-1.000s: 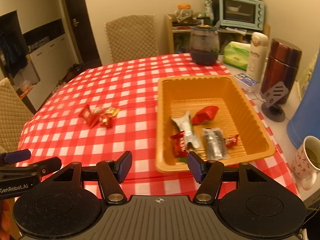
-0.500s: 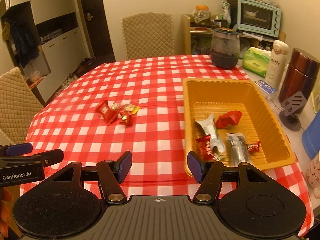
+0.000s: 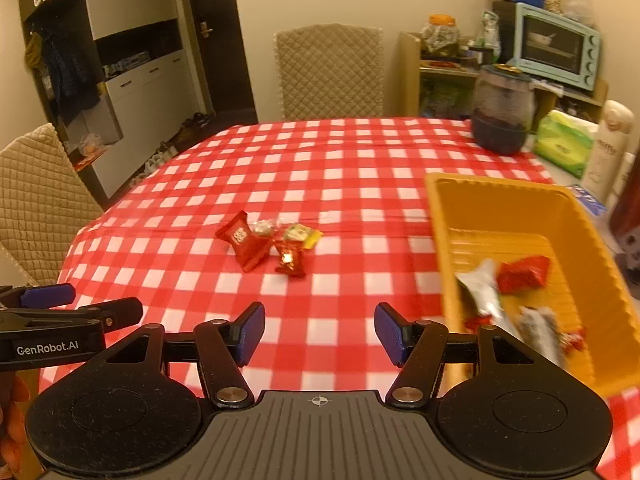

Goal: Organize snacks
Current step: 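Grasp a small orange-red candy from the pile with the right gripper, then grasp the red candy with white print with the left gripper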

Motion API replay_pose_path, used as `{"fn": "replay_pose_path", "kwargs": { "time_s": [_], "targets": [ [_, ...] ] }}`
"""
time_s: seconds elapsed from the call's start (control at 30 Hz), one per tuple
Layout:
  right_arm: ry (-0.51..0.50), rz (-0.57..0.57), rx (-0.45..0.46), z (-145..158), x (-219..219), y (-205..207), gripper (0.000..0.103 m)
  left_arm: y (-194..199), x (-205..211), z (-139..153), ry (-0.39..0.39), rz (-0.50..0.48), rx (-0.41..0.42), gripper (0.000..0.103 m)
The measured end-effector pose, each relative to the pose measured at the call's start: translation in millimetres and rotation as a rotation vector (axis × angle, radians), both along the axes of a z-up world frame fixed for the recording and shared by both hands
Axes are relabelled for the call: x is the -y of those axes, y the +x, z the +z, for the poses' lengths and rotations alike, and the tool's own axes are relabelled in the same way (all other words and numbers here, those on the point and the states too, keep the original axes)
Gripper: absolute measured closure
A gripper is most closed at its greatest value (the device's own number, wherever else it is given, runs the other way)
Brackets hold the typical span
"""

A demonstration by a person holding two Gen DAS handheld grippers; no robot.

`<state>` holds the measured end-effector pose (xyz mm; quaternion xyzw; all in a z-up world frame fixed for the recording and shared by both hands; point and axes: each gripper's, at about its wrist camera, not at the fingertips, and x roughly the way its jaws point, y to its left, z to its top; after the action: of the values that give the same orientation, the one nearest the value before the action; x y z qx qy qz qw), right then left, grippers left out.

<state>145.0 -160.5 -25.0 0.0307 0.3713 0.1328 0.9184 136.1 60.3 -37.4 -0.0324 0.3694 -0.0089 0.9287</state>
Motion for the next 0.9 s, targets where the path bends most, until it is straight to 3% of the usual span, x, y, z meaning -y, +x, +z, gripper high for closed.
{"fn": "replay_pose_path", "kwargs": {
  "time_s": [0.3,0.37,0.8,0.9],
  "targets": [
    [0.007,0.049,-0.006,-37.5,-26.3,56.1,0.044,46.8,-15.1,-32.1,-0.008,-0.014,-0.003,0.011],
    [0.006,0.062,-0.005,-45.8,-31.6,66.7,0.051,54.8,-18.0,-39.1,-0.011,-0.016,-0.001,0.011],
    [-0.002,0.102,-0.027,-82.0,-49.9,119.0,0.066,77.6,-23.9,-54.6,-0.034,-0.011,0.002,0.012],
    [-0.008,0.106,-0.036,-84.8,-51.7,123.3,0.083,78.4,-22.7,-56.6,-0.036,-0.012,0.0,0.012]
  ]
}}
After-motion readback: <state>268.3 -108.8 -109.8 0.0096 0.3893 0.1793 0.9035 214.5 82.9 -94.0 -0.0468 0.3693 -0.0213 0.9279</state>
